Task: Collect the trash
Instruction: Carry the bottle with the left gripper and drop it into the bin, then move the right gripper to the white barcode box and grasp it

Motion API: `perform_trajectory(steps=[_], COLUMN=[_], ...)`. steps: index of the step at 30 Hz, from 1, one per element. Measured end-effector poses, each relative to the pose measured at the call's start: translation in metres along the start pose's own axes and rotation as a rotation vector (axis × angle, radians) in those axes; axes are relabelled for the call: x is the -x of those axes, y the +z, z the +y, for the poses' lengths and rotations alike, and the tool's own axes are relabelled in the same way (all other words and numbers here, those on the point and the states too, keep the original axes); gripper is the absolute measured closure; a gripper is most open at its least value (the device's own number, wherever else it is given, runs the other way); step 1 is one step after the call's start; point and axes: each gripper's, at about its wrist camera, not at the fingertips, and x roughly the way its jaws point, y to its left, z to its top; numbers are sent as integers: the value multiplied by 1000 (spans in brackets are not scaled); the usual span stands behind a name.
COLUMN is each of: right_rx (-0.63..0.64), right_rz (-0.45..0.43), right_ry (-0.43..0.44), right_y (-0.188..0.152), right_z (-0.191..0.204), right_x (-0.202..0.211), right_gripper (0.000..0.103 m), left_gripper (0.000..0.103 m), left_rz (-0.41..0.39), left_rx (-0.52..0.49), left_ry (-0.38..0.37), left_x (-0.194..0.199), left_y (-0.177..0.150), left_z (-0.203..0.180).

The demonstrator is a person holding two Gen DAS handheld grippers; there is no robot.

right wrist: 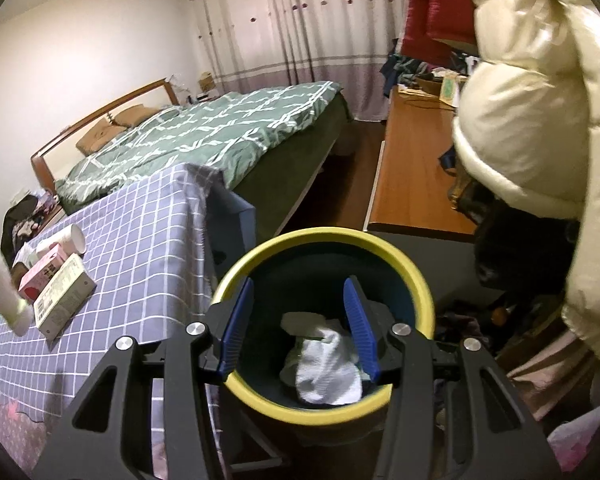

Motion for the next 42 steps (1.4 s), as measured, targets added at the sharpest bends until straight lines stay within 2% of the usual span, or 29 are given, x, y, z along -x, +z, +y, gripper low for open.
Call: perform_trajectory(steps=[5,11,17,18,20,22,26,28,31,34,38,42], right_rx=[-32,-66,-83,-84,-85,-83,-75,-67,-47,-26,24,91], right_rz=[-4,4,20,22,25,27,34,40,52,59,70,86], right_ry=[-40,-71,-88,-88,-86,-82,-69,-60,-41,-23,14,66], right_y=[-6,-13,-18,-18,-18,-18,-19,-19,-20,-20,-20,-21], right_z=[-26,-51,-63,-63,-62,-59,-50,-44,-30,-14,19,63], right_x=[7,11,10,9,8,7,4,3,-1,-4,-7,-12], right_gripper=[58,58,58,58,58,58,58,58,58,57,56,55], left_gripper=[49,49,48,42,38,25,22,15,12,11,8,5], left_rz=[30,89,160,158,150,135,84,60,19,-20,-57,-89], left_rx=[-51,-85,-75,-70,-56,-39,-16,-7,-3,0,51,99], left_ry=[-125,-230,-260,-252,-244,-238,-214,-197,-150,-82,20,168], left_x=[-57,-130,-187,-192,-193,-184,-147,-123,-83,-40,15,63], left_y=[22,34,24,23,23,23,25,24,16,4,-21,-49], left_z=[-55,-111,-136,-136,-134,-127,-102,-89,-69,-47,-6,32])
